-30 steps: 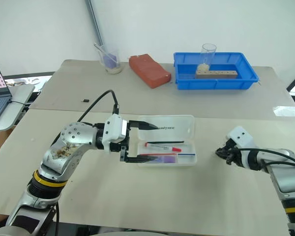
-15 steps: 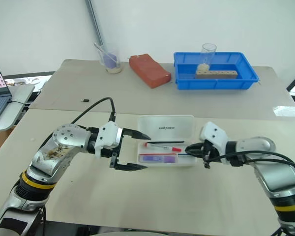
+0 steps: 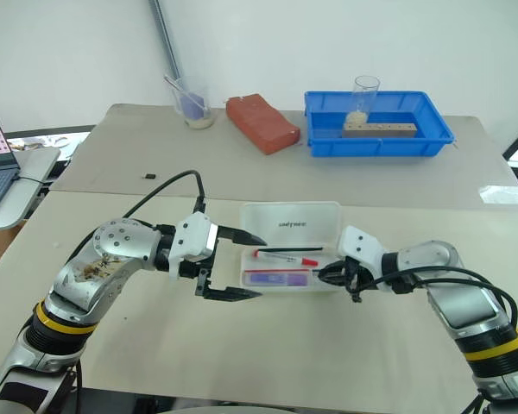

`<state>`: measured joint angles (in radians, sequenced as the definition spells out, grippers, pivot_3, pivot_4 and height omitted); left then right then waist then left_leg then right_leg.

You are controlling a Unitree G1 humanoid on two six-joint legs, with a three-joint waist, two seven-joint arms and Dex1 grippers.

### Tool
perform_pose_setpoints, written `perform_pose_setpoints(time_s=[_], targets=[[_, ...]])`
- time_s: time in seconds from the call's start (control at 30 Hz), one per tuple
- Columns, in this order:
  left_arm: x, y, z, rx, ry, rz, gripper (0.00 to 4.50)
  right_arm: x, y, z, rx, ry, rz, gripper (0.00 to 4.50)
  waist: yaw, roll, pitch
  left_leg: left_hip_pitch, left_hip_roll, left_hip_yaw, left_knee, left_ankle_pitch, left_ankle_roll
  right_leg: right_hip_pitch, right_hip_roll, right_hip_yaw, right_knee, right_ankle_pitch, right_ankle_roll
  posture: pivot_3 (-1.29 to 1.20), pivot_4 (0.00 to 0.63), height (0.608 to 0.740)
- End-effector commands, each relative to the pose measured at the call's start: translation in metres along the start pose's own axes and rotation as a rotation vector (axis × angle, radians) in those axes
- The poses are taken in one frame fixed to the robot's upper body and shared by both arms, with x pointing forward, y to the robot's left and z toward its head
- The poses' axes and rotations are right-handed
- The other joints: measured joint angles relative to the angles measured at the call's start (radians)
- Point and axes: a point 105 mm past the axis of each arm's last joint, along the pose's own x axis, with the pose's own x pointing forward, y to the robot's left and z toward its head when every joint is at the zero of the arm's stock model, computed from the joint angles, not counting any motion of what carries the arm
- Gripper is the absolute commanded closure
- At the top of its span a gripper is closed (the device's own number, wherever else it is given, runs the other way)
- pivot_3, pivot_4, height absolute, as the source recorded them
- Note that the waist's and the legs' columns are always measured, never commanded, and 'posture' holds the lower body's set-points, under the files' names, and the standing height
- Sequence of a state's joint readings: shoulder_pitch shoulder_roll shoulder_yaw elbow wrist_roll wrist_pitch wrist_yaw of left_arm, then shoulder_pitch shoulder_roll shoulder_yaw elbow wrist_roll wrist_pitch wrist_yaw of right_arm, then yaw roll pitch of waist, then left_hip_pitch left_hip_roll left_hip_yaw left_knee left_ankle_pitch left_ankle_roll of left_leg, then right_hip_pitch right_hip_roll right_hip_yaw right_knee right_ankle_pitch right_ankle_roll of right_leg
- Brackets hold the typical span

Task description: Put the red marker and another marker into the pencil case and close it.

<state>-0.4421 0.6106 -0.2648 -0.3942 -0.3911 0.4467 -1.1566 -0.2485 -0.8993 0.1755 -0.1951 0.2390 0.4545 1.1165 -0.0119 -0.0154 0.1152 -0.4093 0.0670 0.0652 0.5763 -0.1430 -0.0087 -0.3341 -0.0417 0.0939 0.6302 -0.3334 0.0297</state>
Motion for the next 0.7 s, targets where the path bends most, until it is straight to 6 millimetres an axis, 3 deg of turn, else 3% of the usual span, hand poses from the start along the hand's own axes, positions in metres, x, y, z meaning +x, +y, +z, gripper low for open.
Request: perform_pose_setpoints(time_s=[0.03,0.1,0.2,0.23,0.3,0.37,0.4,0.47,0.57,0.6,0.67,0.7], targets=[[-0.001,-0.001,0.007,0.034,-0.007,-0.005,0.0,-0.006,-0.004,0.008,-0.026,-0.027,-0.022,1.88,0.0,0.0,0.0,0.0,0.0,0.0,0.0,0.0,0.0,0.0,0.0,0.0,0.0,0.0,0.0,0.0,0.15,0.74],[-0.003,-0.001,0.004,0.031,0.006,-0.008,0.0,-0.01,-0.004,0.009,-0.019,-0.035,-0.024,1.26,0.0,0.0,0.0,0.0,0.0,0.0,0.0,0.0,0.0,0.0,0.0,0.0,0.0,0.0,0.0,0.0,0.15,0.74],[-0.023,0.005,-0.005,-0.025,0.062,0.012,0.0,-0.027,-0.004,0.028,0.036,-0.122,-0.067,0.09,0.0,0.0,0.0,0.0,0.0,0.0,0.0,0.0,0.0,0.0,0.0,0.0,0.0,0.0,0.0,0.0,0.15,0.74],[-0.028,0.008,-0.007,-0.042,0.071,0.025,0.0,-0.031,-0.003,0.033,0.047,-0.144,-0.075,0.03,0.0,0.0,0.0,0.0,0.0,0.0,-0.001,0.0,0.0,0.0,0.0,0.0,0.0,0.0,0.0,0.0,0.15,0.74],[-0.041,0.037,-0.006,-0.108,0.024,0.18,0.0,-0.04,0.0,0.053,0.081,-0.226,-0.098,0.03,0.0,0.0,0.0,0.0,0.0,0.0,-0.001,0.0,0.0,0.0,0.0,0.0,0.0,0.0,0.0,0.0,0.15,0.74],[-0.055,0.072,-0.01,-0.173,-0.033,0.373,0.51,-0.046,0.0,0.069,0.096,-0.281,-0.149,0.0,0.003,-0.001,0.001,0.001,0.0,-0.001,0.0,0.0,0.0,0.0,0.0,0.0,0.001,0.0,0.0,0.0,0.15,0.74],[-0.058,0.081,-0.012,-0.187,-0.046,0.427,0.71,-0.047,0.0,0.073,0.102,-0.291,-0.168,0.0,0.005,-0.001,0.001,0.001,0.0,-0.002,0.0,0.0,0.0,0.001,0.0,-0.002,0.001,-0.001,0.001,0.0,0.15,0.74],[-0.062,0.095,-0.02,-0.219,-0.051,0.506,1.55,-0.049,0.0,0.083,0.106,-0.317,-0.2,0.0,0.004,-0.001,-0.001,0.0,0.0,-0.003,0.0,0.0,0.0,0.0,0.0,-0.002,0.001,-0.002,0.003,0.0,0.15,0.74],[-0.06,0.125,-0.033,-0.295,-0.086,0.652,2.85,-0.052,-0.006,0.102,0.093,-0.372,-0.264,0.0,0.004,0.001,-0.002,-0.001,-0.001,-0.002,0.0,0.0,0.0,0.0,0.0,-0.001,0.0,0.0,0.0,0.0,0.15,0.74],[-0.057,0.134,-0.036,-0.321,-0.1,0.687,3.48,-0.052,-0.007,0.106,0.097,-0.383,-0.277,0.0,0.004,0.001,-0.002,-0.003,-0.001,-0.003,0.0,0.0,0.0,-0.002,0.0,-0.001,0.001,0.0,0.0,0.0,0.15,0.74],[-0.051,0.146,-0.04,-0.354,-0.11,0.723,4.32,-0.052,-0.008,0.108,0.097,-0.383,-0.291,0.0,0.008,0.0,-0.002,-0.004,-0.001,-0.004,0.001,0.0,0.0,-0.002,0.0,-0.002,0.001,0.0,0.0,0.0,0.15,0.74],[-0.047,0.148,-0.044,-0.363,-0.102,0.722,4.43,-0.052,-0.009,0.109,0.095,-0.382,-0.297,0.0,0.01,0.0,-0.002,-0.004,-0.001,-0.004,0.001,0.0,0.0,-0.002,0.0,-0.002,0.001,0.0,0.0,0.0,0.15,0.74]])
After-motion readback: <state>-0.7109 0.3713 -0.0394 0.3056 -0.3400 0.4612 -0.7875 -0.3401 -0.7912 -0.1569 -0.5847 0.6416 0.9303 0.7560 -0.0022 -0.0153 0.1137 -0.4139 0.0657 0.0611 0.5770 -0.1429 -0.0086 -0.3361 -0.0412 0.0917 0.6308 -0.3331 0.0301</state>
